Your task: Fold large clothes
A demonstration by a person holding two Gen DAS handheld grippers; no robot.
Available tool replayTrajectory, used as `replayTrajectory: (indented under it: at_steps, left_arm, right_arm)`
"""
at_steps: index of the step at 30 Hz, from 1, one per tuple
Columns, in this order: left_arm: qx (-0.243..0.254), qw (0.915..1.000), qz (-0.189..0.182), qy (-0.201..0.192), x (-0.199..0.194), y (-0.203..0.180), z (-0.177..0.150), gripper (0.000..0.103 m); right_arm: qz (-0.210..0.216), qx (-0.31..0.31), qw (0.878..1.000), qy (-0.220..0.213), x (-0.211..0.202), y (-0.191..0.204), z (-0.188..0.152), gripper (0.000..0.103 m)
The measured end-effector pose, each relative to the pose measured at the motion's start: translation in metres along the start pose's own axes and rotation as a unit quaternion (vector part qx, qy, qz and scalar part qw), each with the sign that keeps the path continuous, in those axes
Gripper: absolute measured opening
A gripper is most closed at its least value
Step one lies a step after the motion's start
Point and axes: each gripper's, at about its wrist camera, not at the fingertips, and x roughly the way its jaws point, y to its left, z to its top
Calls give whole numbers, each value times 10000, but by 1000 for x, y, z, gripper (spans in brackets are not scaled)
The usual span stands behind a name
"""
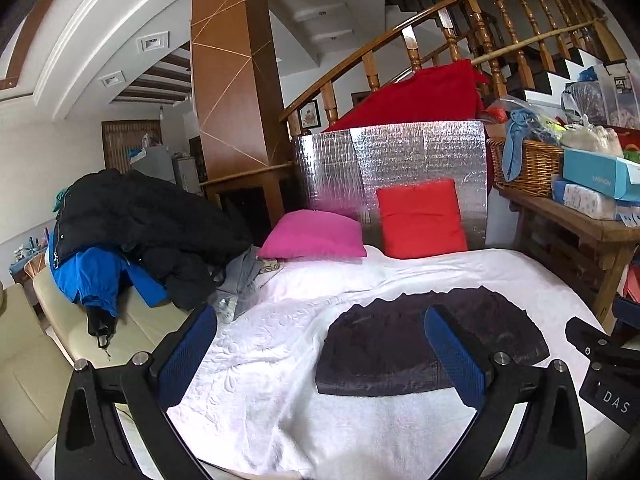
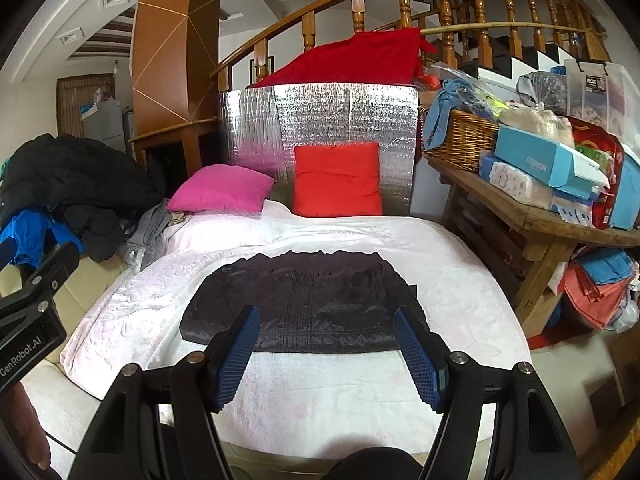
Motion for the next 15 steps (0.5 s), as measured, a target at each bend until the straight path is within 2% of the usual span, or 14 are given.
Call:
replayTrajectory:
  at_steps: [10, 13, 15]
  left_arm:
    - [-70, 9999, -103, 75, 21, 2, 2, 103]
    - [-205, 9993, -298, 67, 32, 5, 1, 103]
    - [-381, 9978, -494, 203, 49, 12, 0, 103]
  right_arm:
    - [45, -86, 9999, 81, 23, 12, 8, 73]
    - [69, -76, 9999, 129, 36, 13, 10, 73]
    - [52, -36, 9999, 153, 48, 8, 11, 73]
